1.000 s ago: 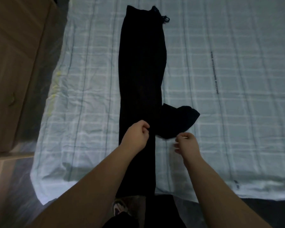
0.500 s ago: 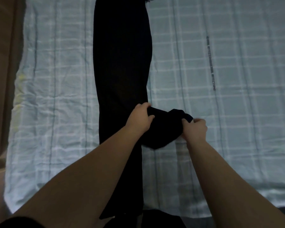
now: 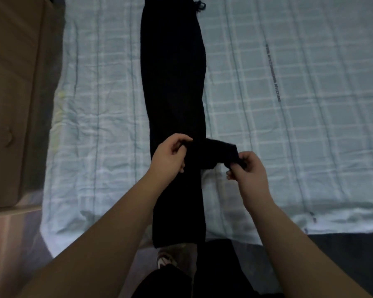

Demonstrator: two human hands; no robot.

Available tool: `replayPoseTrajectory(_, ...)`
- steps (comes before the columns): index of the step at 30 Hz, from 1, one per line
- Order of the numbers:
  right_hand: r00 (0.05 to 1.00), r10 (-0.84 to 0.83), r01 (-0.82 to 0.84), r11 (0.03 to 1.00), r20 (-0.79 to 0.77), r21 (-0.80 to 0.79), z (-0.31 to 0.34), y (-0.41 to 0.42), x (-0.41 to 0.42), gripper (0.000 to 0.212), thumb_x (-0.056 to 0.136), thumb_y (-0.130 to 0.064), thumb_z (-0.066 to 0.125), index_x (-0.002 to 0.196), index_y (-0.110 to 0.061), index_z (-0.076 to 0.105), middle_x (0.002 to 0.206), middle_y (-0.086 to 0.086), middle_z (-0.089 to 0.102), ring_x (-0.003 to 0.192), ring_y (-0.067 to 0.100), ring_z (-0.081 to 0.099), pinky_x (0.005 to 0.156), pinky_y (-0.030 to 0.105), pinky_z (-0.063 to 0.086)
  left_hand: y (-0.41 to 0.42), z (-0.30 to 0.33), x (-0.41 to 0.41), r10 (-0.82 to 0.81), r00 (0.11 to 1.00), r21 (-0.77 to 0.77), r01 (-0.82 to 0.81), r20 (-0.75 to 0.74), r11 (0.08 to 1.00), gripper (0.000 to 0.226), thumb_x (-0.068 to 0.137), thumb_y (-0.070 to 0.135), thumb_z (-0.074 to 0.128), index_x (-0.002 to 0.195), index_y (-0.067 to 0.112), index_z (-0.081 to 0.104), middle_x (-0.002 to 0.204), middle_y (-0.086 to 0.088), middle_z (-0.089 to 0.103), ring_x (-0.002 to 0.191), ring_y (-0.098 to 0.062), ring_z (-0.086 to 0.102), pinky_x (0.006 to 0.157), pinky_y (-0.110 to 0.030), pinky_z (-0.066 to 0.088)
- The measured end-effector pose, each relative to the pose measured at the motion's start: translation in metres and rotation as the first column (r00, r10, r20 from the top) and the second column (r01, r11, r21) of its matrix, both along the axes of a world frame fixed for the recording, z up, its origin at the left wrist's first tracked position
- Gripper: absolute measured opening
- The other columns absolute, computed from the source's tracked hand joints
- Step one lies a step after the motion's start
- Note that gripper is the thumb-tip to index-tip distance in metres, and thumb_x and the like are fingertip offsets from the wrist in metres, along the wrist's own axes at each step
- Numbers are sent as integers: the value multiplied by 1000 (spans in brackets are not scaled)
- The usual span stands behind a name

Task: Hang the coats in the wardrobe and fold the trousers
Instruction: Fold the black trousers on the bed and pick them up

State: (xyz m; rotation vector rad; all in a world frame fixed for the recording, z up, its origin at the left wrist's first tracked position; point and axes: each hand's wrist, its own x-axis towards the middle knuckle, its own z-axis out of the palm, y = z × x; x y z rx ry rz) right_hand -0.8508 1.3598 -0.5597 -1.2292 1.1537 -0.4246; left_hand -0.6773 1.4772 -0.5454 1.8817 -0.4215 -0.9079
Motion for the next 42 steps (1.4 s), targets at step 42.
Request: replayPoseTrajectory(42,958,-73,155,945,-277,287,-62,173,-63,12,95,-7,54,84,-8,57,85,18,55,72,26,55,65,36,47,205,-92,-119,398,868,264,-326,-298,908,36,67,44,78,82,15,64,83,-21,71,81,-31,69,84,-57,56)
